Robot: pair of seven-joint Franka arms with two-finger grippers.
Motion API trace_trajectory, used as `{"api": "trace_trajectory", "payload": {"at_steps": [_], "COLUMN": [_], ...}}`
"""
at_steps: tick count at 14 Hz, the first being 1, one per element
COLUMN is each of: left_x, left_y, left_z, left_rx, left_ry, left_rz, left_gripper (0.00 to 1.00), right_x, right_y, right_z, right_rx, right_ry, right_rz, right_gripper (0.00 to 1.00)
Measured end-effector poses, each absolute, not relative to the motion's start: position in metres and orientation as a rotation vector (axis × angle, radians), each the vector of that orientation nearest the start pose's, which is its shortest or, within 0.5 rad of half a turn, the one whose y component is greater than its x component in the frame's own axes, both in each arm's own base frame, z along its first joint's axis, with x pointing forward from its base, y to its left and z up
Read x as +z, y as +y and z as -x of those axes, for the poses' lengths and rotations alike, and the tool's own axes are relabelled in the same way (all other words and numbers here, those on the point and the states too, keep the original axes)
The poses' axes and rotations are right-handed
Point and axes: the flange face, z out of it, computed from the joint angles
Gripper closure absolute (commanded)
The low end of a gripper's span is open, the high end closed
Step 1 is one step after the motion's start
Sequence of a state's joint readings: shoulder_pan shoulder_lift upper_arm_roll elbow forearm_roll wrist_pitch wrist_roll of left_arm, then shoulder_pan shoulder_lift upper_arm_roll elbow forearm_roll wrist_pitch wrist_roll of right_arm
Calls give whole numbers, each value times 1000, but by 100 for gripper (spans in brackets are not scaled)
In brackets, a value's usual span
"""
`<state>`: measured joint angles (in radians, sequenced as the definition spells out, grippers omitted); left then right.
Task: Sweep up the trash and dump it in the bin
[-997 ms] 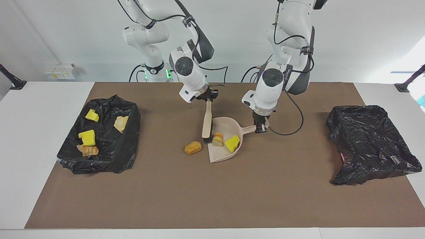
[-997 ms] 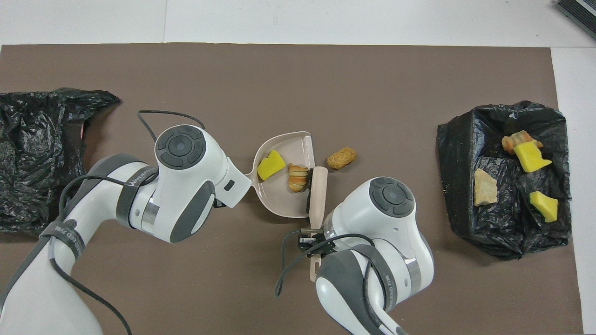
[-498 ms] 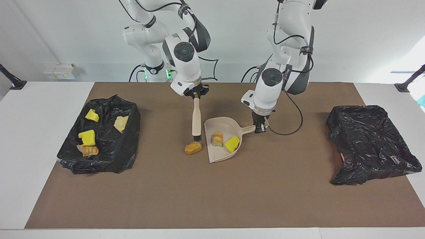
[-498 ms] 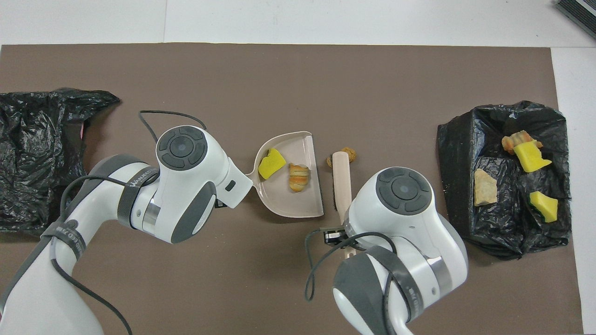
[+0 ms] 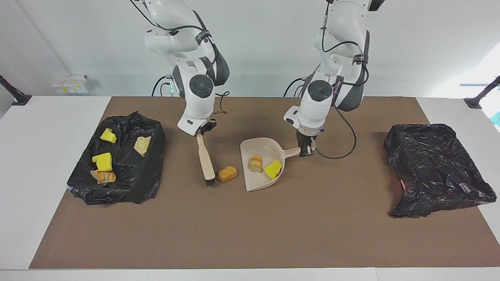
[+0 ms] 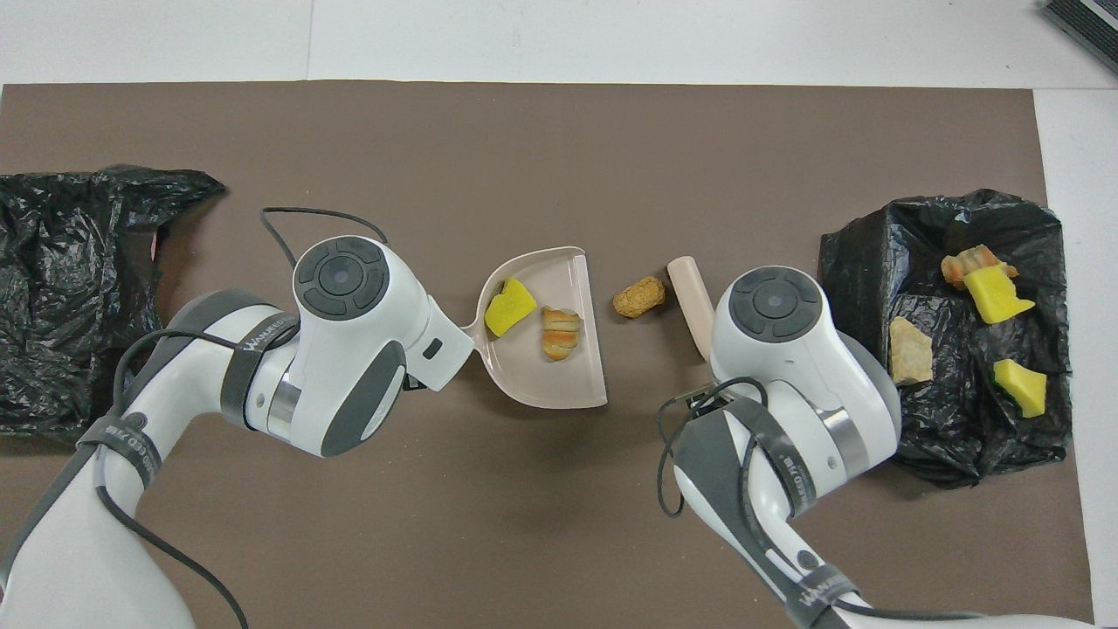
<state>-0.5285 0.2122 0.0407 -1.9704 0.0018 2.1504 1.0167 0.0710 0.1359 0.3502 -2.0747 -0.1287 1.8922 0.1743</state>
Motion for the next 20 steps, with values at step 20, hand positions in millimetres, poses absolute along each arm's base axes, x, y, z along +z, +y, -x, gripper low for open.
{"api": "trace_trajectory", "payload": {"at_steps": [20], "left_x": [362], "left_y": [-149], "left_z": [-588], "left_rx": [-261], "left_ry": [2126], "left_rz": [2465], "left_gripper": [100], "right_x": [437], "right_y": [318], "right_z": [-327], "right_rx": [503], "right_ry": [0], "right_rz": [3044], "right_gripper": [100]}}
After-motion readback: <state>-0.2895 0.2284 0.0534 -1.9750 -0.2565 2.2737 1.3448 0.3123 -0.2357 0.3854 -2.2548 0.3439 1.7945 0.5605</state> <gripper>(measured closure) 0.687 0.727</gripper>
